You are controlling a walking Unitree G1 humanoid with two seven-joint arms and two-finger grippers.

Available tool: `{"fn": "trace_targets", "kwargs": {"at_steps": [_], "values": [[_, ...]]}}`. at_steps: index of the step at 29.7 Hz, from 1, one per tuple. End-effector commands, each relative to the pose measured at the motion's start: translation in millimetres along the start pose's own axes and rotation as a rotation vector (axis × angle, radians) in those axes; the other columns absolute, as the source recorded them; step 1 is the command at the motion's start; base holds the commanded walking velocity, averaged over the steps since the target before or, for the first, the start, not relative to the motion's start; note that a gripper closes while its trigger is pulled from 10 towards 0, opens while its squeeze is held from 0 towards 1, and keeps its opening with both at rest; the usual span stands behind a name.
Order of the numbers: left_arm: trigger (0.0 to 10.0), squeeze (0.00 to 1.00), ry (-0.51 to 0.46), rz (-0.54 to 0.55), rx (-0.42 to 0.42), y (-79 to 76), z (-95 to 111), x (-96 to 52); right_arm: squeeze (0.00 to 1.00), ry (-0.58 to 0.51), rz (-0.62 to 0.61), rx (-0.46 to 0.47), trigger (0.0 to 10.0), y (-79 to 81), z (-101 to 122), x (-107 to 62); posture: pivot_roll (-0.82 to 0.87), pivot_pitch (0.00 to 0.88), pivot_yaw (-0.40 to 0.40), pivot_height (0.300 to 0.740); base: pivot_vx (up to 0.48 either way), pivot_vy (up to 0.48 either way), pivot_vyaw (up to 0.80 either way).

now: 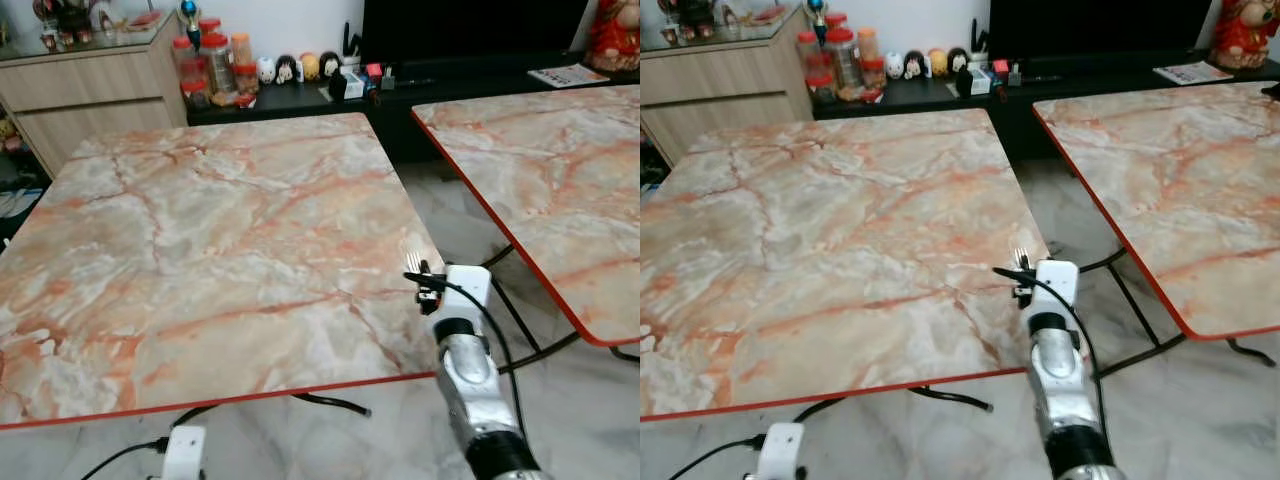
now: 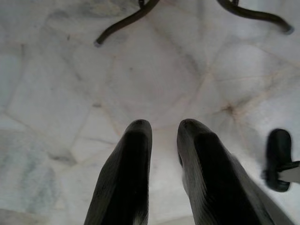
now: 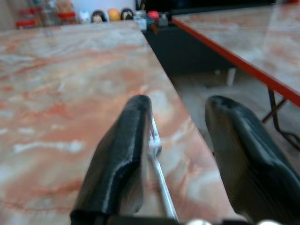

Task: Setting the table

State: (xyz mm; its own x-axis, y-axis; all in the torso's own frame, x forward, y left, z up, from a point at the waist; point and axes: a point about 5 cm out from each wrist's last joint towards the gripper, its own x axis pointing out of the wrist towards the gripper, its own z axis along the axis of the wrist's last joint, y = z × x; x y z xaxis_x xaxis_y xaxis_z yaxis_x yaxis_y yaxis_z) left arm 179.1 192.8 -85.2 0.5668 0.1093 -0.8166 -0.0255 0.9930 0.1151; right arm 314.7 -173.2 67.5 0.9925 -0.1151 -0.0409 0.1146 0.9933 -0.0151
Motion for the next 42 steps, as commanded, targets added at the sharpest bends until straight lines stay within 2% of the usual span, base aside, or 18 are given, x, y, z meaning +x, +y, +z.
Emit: {"fn": "trace_targets", "kwargs": {"at_steps": [1,17,29,32,35,36,41,42], "values": [[10.0,0.00,0.005,0.027,0.001,10.4,-2,-0.5,0.00,-0.016,0.032,0.018,10.0,13.0,4,1.2,-0.04,0.000,0.021,0.740,0.285,0.000,0.00],[10.0,0.00,0.005,0.027,-0.008,10.2,-3,-0.9,0.00,-0.019,0.040,0.022,10.0,17.8,2,-3.1,-0.04,0.000,0.021,0.740,0.263,0.000,0.00],[10.0,0.00,0.011,0.021,-0.012,9.1,-6,-1.3,0.00,0.042,0.092,-0.014,10.0,22.2,-16,-34.8,-0.05,0.000,0.018,0.740,0.000,0.000,0.00],[10.0,0.00,0.011,0.021,-0.012,9.3,-6,-1.3,0.00,0.047,0.092,-0.017,10.0,21.9,-17,-37.2,-0.05,0.000,0.018,0.740,0.000,0.000,0.00],[10.0,0.00,0.012,0.018,-0.009,9.0,-6,-1.4,0.00,0.061,0.080,-0.024,10.0,17.6,-18,-43.0,-0.06,0.000,0.024,0.740,0.000,0.000,0.00],[10.0,0.00,0.015,0.017,-0.005,9.1,-7,-1.5,0.00,0.074,0.054,-0.022,10.0,11.7,-19,-47.4,-0.06,0.000,0.026,0.740,0.000,0.000,0.00],[10.0,0.00,0.017,0.014,-0.003,9.6,-7,-1.6,0.00,0.091,-0.005,-0.001,10.0,0.5,-15,-49.1,-0.06,0.000,0.028,0.740,0.000,0.000,0.00],[10.0,0.00,0.018,0.014,-0.002,9.7,-7,-1.6,0.60,0.095,-0.019,0.008,10.0,-2.2,-15,-48.5,-0.06,0.000,0.028,0.740,0.000,0.000,0.00]]}}
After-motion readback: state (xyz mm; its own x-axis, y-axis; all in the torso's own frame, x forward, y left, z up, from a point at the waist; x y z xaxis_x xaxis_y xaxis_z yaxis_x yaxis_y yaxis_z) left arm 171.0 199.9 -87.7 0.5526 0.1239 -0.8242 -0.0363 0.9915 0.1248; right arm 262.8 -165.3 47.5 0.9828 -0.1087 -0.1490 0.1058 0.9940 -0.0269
